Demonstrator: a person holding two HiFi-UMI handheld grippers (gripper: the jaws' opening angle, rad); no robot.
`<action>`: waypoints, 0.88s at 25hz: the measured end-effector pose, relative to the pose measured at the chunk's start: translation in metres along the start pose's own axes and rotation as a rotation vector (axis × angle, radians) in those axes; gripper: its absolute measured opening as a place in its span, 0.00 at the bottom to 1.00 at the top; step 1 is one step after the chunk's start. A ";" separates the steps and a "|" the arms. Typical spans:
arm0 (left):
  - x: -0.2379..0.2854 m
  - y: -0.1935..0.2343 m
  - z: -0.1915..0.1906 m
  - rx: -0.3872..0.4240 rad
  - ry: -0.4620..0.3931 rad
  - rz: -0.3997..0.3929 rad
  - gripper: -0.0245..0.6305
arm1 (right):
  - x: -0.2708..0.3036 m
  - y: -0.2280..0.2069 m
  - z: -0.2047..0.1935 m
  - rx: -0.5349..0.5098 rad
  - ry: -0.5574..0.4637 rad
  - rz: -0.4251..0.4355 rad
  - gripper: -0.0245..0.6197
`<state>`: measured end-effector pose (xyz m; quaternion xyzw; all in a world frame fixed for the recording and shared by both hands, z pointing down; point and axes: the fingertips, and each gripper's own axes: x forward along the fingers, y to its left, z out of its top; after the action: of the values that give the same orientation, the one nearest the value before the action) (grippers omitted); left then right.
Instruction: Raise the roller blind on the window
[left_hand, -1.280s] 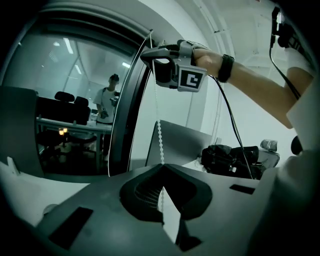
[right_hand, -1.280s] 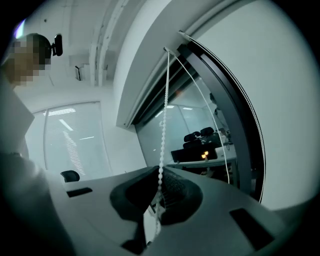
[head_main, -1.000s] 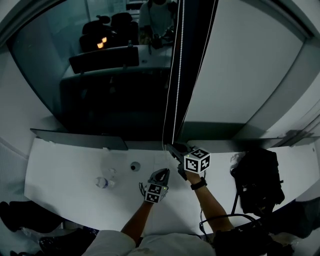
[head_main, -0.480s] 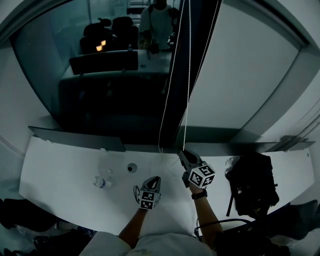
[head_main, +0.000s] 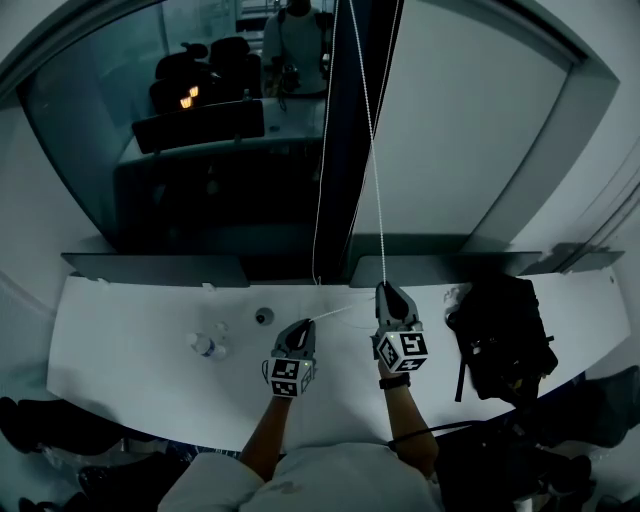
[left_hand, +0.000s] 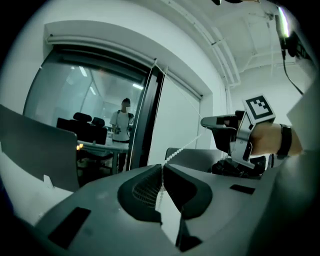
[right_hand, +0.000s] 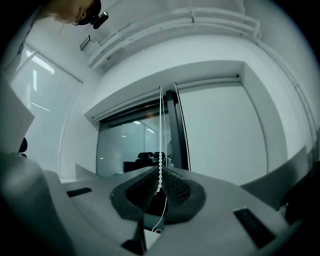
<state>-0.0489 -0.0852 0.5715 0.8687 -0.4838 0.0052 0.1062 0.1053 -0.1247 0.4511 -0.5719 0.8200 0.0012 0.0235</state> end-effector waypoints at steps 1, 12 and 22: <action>-0.004 -0.006 0.010 0.011 -0.020 -0.006 0.04 | -0.009 -0.002 0.007 0.002 -0.033 -0.025 0.04; -0.061 -0.035 0.037 0.044 -0.079 -0.006 0.04 | -0.069 0.022 0.015 0.042 -0.041 0.030 0.04; -0.101 -0.061 0.041 0.031 -0.118 0.002 0.21 | -0.095 0.063 0.001 0.073 0.011 0.132 0.04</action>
<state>-0.0551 0.0224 0.5090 0.8686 -0.4899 -0.0386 0.0641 0.0791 -0.0138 0.4523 -0.5152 0.8556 -0.0305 0.0396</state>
